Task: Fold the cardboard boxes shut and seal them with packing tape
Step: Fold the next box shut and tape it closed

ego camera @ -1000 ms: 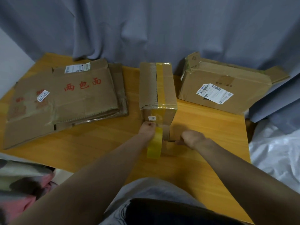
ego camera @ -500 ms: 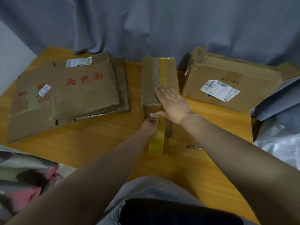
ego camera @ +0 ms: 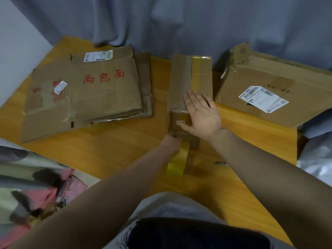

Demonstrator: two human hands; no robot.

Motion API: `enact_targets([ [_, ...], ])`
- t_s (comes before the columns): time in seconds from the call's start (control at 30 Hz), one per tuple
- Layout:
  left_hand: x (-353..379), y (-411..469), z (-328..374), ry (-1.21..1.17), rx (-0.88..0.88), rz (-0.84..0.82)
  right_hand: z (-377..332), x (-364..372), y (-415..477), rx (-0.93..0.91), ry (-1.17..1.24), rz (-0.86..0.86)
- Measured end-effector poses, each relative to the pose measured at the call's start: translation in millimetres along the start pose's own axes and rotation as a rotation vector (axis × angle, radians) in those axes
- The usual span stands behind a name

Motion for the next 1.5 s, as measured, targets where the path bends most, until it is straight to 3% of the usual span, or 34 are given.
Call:
enact_targets([
  [0.13,-6.1,2.6,-1.1,-0.012,-0.044,0.023,-1.3,2.4,2.2,0.051,-0.032,0.035],
  [0.33,-11.7,4.7,0.3,-0.034,-0.041,0.053,-1.2,3.0,-0.8,-0.002,-0.089,-0.051],
  [0.63,-20.8,0.4,-1.5,-0.098,-0.108,0.058,-4.4,-1.4,3.4,0.059,0.034,-0.019],
  [0.73,-23.1,-1.7,-0.1,-0.122,-0.124,0.049,2.9,-3.9,-0.4,-0.013,0.128,-0.034],
  [0.83,-25.4,-4.6,3.9,-0.149,-0.105,0.044,7.9,-6.8,-1.8,0.048,0.241,-0.034],
  [1.03,-25.2,-6.6,7.8,-0.155,-0.094,0.021,-1.7,-7.9,5.5,0.038,0.222,-0.074],
  [1.13,-26.1,-3.8,6.1,-0.187,-0.091,0.024,8.6,-7.0,3.2,-0.038,0.315,-0.181],
  [1.33,-37.6,-18.4,12.3,-0.169,-0.036,0.030,21.8,-9.7,6.8,0.040,0.597,-0.314],
  [1.5,-56.7,-29.9,15.6,-0.217,0.020,0.011,16.2,-10.1,3.3,0.103,0.525,-0.178],
])
Point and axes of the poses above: each hand's wrist, its own y-axis towards the middle knuckle, its own x-axis out of the palm, z = x × y, the point moved 6 cm from there along y, towards the middle knuckle, and after that the axes turned 15 degrees about z, right-handed, at the moved point
